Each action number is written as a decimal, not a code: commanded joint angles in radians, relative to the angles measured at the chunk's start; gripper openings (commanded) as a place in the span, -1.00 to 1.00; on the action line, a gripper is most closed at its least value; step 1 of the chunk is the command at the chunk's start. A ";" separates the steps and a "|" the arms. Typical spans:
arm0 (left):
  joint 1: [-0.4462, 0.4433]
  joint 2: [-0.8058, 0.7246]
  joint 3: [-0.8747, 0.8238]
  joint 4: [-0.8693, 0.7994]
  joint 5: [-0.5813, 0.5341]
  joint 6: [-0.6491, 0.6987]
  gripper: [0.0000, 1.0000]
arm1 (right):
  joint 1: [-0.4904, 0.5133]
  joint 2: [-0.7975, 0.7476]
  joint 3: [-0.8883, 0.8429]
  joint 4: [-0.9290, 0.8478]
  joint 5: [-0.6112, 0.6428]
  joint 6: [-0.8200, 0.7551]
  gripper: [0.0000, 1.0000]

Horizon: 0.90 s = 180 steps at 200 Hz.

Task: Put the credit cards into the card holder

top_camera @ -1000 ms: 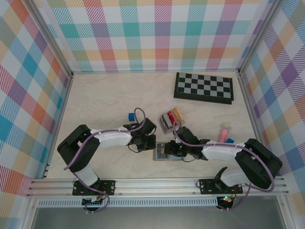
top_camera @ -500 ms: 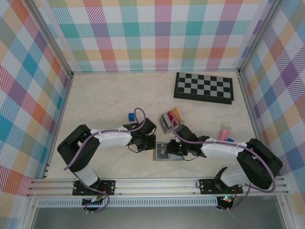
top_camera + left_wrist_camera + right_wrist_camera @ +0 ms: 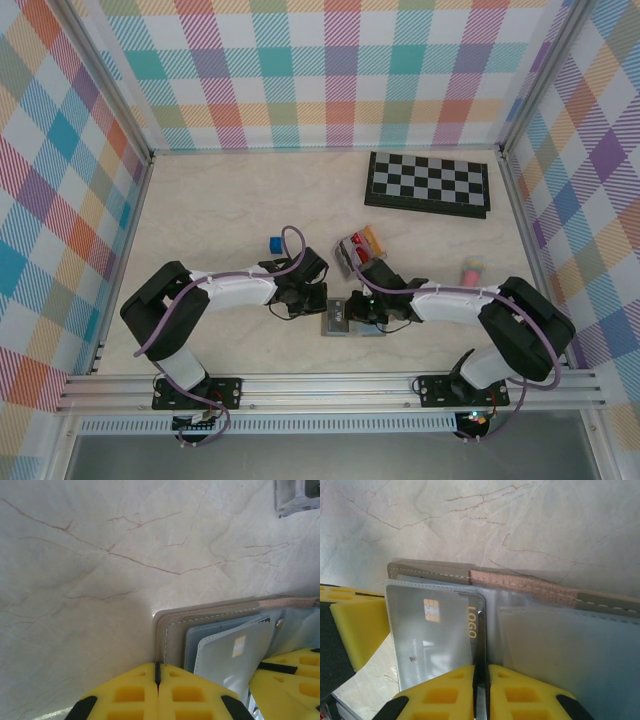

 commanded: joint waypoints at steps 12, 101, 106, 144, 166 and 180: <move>0.010 0.003 0.004 -0.082 -0.067 -0.006 -1.00 | 0.013 -0.063 0.058 -0.160 0.102 -0.035 -0.66; 0.011 -0.004 0.004 -0.099 -0.085 -0.004 -1.00 | 0.010 -0.060 0.076 -0.419 0.255 -0.050 -0.63; 0.012 -0.004 0.007 -0.104 -0.086 -0.004 -1.00 | 0.010 -0.071 0.082 -0.421 0.253 -0.056 -0.62; 0.011 -0.040 0.013 -0.128 -0.112 0.000 -0.96 | 0.011 -0.181 0.148 -0.440 0.270 -0.116 -0.34; 0.011 -0.074 0.011 -0.135 -0.129 0.002 -0.74 | 0.010 -0.215 0.221 -0.519 0.348 -0.165 -0.20; 0.012 -0.096 0.018 -0.153 -0.144 0.005 -0.57 | 0.008 -0.222 0.266 -0.576 0.418 -0.183 -0.05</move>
